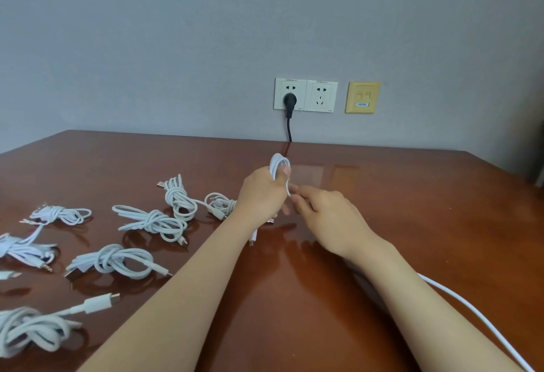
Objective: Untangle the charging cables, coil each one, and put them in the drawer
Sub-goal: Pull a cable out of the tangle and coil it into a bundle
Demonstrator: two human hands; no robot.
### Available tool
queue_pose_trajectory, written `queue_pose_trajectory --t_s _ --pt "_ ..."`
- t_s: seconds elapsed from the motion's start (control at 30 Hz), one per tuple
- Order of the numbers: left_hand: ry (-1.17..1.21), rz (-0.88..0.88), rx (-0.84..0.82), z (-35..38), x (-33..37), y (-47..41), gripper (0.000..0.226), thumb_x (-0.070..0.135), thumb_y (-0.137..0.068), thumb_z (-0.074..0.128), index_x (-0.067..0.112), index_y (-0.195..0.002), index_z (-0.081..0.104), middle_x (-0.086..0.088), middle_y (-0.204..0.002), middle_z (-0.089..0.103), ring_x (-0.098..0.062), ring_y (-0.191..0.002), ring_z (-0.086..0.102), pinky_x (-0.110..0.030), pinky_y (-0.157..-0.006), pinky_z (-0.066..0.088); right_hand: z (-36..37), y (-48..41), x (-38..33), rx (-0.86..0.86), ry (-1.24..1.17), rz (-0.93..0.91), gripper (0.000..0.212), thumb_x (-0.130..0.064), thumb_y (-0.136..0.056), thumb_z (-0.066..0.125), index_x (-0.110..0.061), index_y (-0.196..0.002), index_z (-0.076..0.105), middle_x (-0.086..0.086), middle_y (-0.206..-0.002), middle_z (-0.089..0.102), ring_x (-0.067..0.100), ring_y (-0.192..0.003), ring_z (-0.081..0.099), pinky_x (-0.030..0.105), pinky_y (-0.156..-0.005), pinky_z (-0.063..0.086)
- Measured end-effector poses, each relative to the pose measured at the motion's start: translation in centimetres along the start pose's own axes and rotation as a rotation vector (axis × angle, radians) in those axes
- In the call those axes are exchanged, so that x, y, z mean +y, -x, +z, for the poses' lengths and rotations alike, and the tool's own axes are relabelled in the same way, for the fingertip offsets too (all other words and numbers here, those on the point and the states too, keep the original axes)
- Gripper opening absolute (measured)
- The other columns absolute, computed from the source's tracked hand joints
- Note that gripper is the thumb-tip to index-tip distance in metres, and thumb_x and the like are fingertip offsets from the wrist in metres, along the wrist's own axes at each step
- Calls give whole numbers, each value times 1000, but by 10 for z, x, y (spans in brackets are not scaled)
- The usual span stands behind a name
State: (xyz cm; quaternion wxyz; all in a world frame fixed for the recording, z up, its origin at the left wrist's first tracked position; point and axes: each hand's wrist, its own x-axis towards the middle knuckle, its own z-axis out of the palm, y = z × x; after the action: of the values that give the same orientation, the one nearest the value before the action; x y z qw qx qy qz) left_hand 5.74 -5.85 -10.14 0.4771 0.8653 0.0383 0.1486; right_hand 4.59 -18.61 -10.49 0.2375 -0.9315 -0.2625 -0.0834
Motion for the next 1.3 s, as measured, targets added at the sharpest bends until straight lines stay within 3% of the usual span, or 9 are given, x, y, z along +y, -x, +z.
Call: queue_pose_trajectory --t_s 0.13,0.23,0.3,0.47,0.57,0.67,0.83,1.07,1.3 --pt "358 -139 10 1 -2 -3 31 34 -98 43 13 -79 57 -18 -89 71 -35 -79 69 -46 -81 55 2 -1 0 30 -92 15 34 -36 -99 33 -45 -129 46 1 -110 66 32 -103 56 37 -82 45" --pt "663 -202 -39 -1 2 -1 25 27 -100 42 5 -93 52 -2 -65 71 -16 -60 69 -28 -63 59 3 -2 1 31 -124 30 22 -39 -99 35 -38 -94 56 1 -95 63 34 -97 56 38 -80 44" --pt "767 -223 -35 -2 7 2 22 24 -100 41 3 -97 49 3 -46 63 -6 -42 61 -17 -45 52 3 -3 1 47 -134 38 26 -40 -98 36 -33 -75 46 1 -85 56 35 -94 55 39 -78 42" --pt "1080 -274 82 -8 7 -5 28 23 -101 41 5 -79 46 1 -41 41 -10 -36 56 -23 -43 53 2 -3 -1 -34 -98 74 41 -48 -97 35 -27 -62 42 0 -75 54 33 -89 54 35 -73 40" --pt "1111 -288 111 -15 4 -9 31 26 -101 40 10 -74 44 7 -36 33 -6 -28 31 -13 -34 34 0 -3 2 -108 -105 120 49 -53 -94 41 -18 -61 48 -4 -60 51 27 -76 54 31 -67 37" --pt "1085 -276 124 -20 4 -9 33 33 -100 41 13 -74 45 8 -37 30 -5 -29 25 -11 -33 24 -4 -4 5 -123 -166 147 47 -54 -88 51 -16 -60 49 -4 -55 50 21 -63 49 29 -62 36" --pt "1012 -279 125 -24 8 -9 35 44 -94 46 14 -75 46 9 -39 33 -5 -29 26 -13 -33 26 -19 -3 9 -91 -153 138 27 -39 -89 57 -24 -67 55 -9 -66 52 13 -67 48 28 -62 36" --pt "746 -263 162 -26 7 -7 29 38 -92 54 16 -74 54 5 -49 40 -7 -32 31 -16 -36 31 -25 8 -5 36 179 -137 13 -26 -96 45 -23 -93 58 -4 -80 54 26 -86 52 30 -67 32" --pt "563 -230 118 -17 3 -5 28 36 -91 56 15 -73 60 -1 -56 49 -8 -30 37 -17 -36 33 -14 10 -13 164 70 -358 17 -26 -97 46 -16 -93 60 0 -83 59 31 -78 54 36 -65 43"
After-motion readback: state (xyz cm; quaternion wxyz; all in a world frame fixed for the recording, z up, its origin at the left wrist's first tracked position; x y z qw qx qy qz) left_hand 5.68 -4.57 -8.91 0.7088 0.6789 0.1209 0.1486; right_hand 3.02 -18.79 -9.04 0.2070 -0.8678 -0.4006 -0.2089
